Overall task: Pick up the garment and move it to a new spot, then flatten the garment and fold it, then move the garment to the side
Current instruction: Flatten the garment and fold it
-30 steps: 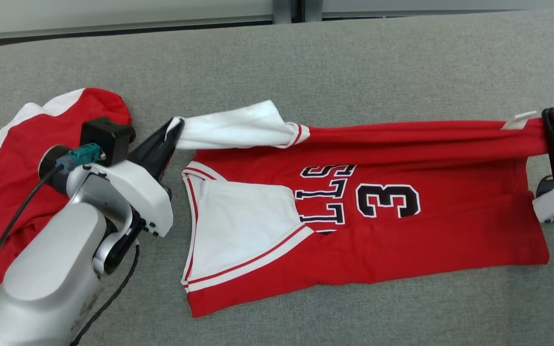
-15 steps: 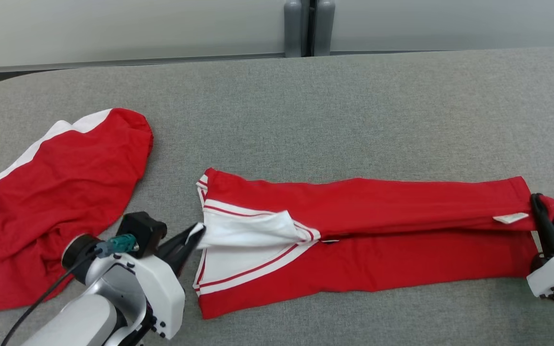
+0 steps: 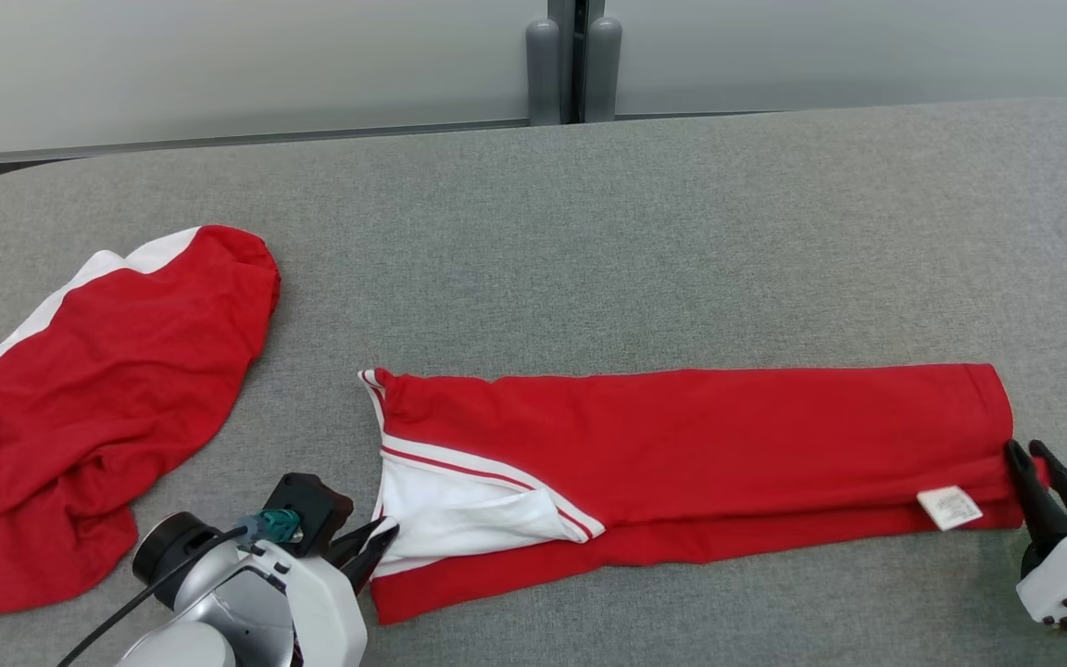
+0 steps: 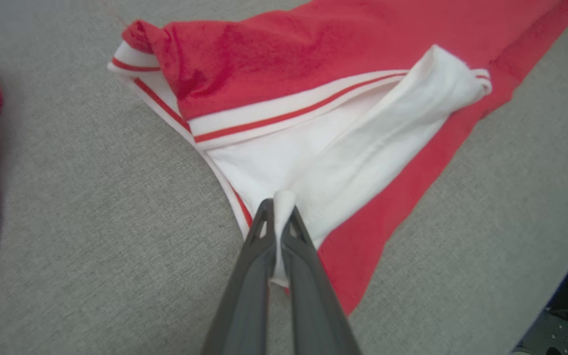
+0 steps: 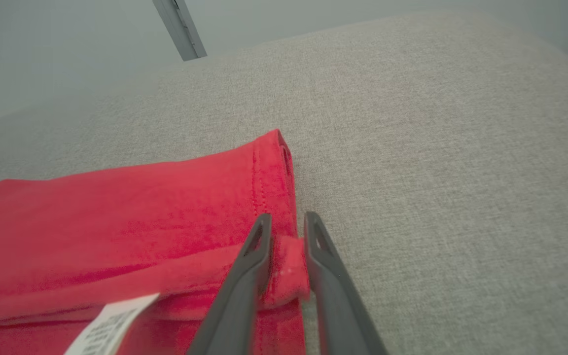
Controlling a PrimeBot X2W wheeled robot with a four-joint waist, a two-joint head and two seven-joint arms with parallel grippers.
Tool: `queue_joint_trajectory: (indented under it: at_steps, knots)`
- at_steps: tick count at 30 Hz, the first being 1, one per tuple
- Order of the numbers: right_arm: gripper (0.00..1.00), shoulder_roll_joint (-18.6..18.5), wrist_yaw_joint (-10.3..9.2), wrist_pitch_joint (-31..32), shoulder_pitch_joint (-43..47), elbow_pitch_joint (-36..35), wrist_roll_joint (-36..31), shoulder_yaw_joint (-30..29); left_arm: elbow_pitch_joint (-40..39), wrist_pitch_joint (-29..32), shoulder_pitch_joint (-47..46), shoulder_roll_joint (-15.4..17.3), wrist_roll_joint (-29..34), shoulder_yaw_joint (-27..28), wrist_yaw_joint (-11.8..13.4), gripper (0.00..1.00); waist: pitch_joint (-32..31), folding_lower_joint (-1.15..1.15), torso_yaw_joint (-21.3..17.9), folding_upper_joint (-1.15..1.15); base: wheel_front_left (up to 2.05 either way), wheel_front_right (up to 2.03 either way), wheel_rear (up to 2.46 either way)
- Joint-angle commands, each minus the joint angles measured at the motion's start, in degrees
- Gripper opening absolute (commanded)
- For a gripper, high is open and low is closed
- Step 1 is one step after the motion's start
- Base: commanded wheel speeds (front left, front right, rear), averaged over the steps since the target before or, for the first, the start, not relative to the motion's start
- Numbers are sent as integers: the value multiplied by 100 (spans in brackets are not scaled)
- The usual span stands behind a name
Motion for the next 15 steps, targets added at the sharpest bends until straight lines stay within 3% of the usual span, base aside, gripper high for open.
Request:
queue_joint_trajectory:
  at_steps: [1,2,8,15]
  knots:
    - [100,-41,-12,19,2,32,55,-5,35,-8,42,24,-1,-3,28,93,-4,0,-4,0,0,0,0]
    - [100,-46,-12,45,-5,56,63,2,51,-10,78,-13,-22,-17,35,100,-10,0,-7,0,0,0,0]
    - [100,-135,-12,-76,-127,182,57,-109,166,-155,-12,-49,44,63,178,100,-47,0,0,0,0,0,0]
    - [100,-47,-12,-379,-346,-83,-298,-372,192,-1089,-136,-364,-161,716,556,100,-205,0,29,0,0,0,0]
